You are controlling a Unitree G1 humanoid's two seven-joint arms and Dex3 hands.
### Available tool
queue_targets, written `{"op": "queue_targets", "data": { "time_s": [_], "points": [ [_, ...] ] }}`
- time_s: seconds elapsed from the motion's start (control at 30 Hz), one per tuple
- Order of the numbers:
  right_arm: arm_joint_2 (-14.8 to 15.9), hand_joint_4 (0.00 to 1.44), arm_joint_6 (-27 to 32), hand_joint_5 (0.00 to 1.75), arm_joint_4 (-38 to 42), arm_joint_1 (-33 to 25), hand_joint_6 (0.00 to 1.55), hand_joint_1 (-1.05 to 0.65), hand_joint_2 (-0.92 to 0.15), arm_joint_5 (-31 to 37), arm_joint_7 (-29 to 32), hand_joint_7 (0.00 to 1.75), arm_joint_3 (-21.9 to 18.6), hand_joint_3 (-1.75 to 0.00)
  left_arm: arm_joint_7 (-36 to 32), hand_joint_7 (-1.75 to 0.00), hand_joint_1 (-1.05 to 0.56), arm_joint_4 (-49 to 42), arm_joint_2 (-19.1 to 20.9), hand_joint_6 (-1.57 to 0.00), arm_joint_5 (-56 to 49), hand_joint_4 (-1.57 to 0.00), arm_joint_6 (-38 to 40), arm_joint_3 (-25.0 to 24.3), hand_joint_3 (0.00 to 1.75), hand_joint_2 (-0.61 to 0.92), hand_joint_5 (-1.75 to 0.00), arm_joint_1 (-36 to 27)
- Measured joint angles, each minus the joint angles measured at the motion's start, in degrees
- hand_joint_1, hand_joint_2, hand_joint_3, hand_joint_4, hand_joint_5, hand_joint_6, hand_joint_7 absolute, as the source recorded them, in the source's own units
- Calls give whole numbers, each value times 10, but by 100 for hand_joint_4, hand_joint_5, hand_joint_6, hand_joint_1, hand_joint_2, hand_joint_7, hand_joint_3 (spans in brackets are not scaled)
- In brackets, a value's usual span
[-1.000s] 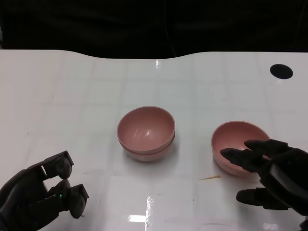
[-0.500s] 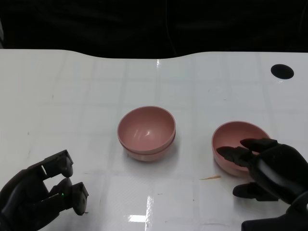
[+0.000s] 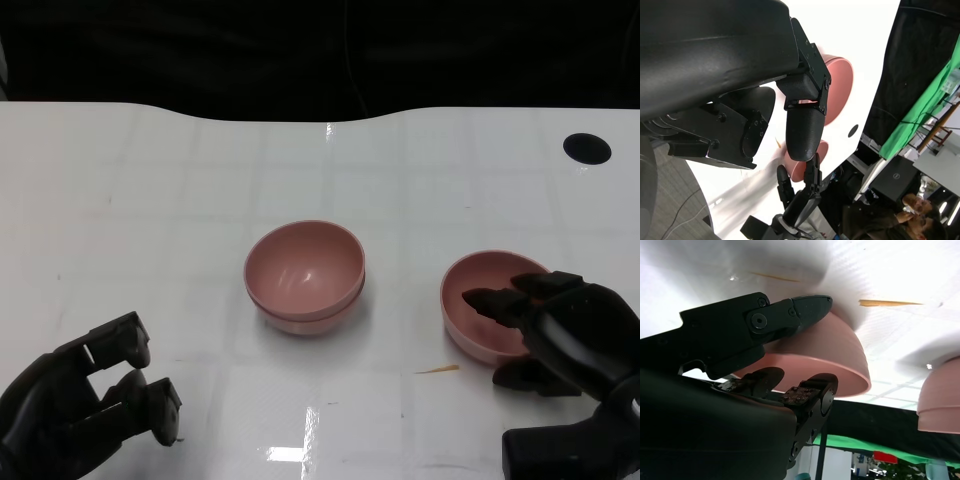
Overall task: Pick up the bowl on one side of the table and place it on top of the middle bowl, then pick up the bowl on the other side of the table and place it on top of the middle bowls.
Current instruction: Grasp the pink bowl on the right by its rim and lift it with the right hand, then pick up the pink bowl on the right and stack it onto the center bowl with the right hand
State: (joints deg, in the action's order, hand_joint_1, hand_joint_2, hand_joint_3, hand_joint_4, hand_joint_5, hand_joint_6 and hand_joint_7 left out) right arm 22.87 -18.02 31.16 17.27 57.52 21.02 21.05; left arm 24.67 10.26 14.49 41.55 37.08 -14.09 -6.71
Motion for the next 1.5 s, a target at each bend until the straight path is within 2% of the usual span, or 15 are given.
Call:
{"op": "queue_targets", "data": {
  "time_s": [0.3,0.4,0.5,0.57,0.6,0.63,0.67,0.7,0.73,0.77,0.8,0.9,1.07,1.37,1.5],
  "points": [
    [-6,61,-3,3,119,53,60,-70,-92,-4,73,3,51,-12,-6,-175,6,0,-6,-70,-7,-85,-1,-3,135,90,-175,-4],
    [-9,66,-9,5,154,69,65,-61,-92,-6,97,4,68,-13,-11,-175,6,2,-10,-70,-8,-85,-3,-4,134,91,-175,-5],
    [-17,78,-21,8,196,90,74,-48,-92,-10,133,6,84,-12,-18,-175,6,6,-15,-70,-9,-85,-4,-3,132,92,-175,-6],
    [-25,92,-34,13,225,100,85,-38,-92,-12,161,9,90,-11,-20,-175,7,8,-16,-70,-13,-85,-9,-2,131,91,-175,-7],
    [-30,101,-43,17,241,106,92,-33,-92,-13,181,11,94,-12,-20,-175,7,10,-16,-69,-15,-84,-12,-2,131,92,-175,-8],
    [-33,96,-55,57,255,110,103,-27,-92,-14,198,10,99,-12,-20,-175,7,11,-17,-69,-16,-84,-14,-2,131,92,-175,-9],
    [-36,89,-65,81,267,114,108,-25,-92,-15,212,8,103,-13,-20,-175,7,11,-17,-69,-16,-84,-15,-2,131,92,-175,-9],
    [-39,79,-79,123,279,118,111,-20,-92,-18,226,25,105,-16,-20,-175,7,11,-17,-68,-16,-83,-15,-2,131,92,-175,-10],
    [-41,72,-92,153,288,120,86,-18,-92,-24,238,92,106,-20,-20,-175,7,11,-17,-68,-16,-83,-15,-2,131,92,-175,-10],
    [-43,72,-105,164,296,123,70,-18,-92,-28,251,132,106,-24,-20,-175,7,11,-18,-67,-16,-82,-16,-2,131,92,-175,-10],
    [-43,72,-118,170,304,127,60,-19,-92,-33,260,157,106,-27,-20,-175,7,11,-18,-67,-16,-82,-16,-1,131,92,-175,-10],
    [-43,73,-145,174,311,134,53,-20,-92,-41,267,172,107,-30,-20,-175,8,11,-20,-67,-17,-82,-18,0,130,91,-175,-10],
    [-28,73,-167,175,294,139,50,-23,-92,-46,245,175,112,-36,-20,-175,7,9,-27,-66,-31,-80,-29,3,132,87,-175,-10],
    [17,73,-171,175,170,144,48,-18,-87,-51,193,175,103,-34,-19,-175,8,-1,-28,-65,-46,-79,-47,9,135,85,-175,-9],
    [32,76,-176,175,117,155,47,-19,-89,-53,171,175,89,-33,-19,-175,8,-2,-28,-64,-49,-79,-47,9,136,86,-175,-9]
  ]
}}
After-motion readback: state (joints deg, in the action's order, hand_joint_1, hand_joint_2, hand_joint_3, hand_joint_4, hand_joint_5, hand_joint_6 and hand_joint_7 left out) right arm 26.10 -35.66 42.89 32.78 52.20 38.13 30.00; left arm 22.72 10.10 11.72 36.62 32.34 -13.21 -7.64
